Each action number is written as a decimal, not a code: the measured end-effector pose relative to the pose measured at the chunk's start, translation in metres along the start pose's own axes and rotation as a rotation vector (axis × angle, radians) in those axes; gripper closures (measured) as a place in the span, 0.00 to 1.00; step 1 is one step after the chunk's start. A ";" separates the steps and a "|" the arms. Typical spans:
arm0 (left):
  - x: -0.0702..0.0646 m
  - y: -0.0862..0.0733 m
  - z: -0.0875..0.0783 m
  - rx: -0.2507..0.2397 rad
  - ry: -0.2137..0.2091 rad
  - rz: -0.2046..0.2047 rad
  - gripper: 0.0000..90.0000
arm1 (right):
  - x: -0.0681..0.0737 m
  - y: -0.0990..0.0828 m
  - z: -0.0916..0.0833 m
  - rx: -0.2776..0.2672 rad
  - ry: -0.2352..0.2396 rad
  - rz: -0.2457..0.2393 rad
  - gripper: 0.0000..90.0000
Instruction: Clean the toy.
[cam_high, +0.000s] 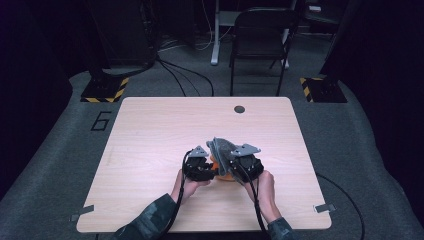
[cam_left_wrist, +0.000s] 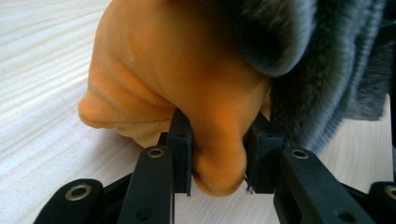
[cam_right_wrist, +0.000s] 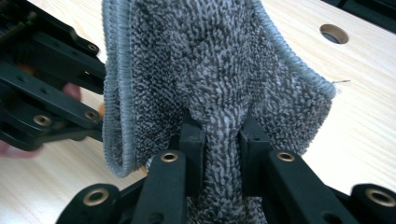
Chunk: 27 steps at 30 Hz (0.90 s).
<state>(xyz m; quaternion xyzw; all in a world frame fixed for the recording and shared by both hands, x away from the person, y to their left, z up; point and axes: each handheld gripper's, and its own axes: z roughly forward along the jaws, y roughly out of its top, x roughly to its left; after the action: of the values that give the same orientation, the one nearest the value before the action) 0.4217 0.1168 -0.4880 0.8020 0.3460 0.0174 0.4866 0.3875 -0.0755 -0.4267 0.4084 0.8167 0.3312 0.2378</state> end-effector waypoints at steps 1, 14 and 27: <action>0.001 0.000 -0.001 0.007 -0.003 0.009 0.75 | -0.004 0.000 -0.001 0.003 0.007 0.003 0.84; -0.001 0.000 0.000 0.000 -0.009 -0.003 0.75 | -0.062 -0.032 0.011 0.116 -0.051 0.160 0.83; 0.001 0.000 -0.001 -0.004 -0.014 -0.015 0.75 | -0.076 -0.061 0.049 0.263 -0.088 0.184 0.83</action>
<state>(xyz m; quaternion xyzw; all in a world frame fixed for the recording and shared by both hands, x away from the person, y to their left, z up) 0.4221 0.1181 -0.4881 0.7985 0.3483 0.0088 0.4909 0.4305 -0.1481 -0.4948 0.5231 0.8009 0.2235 0.1867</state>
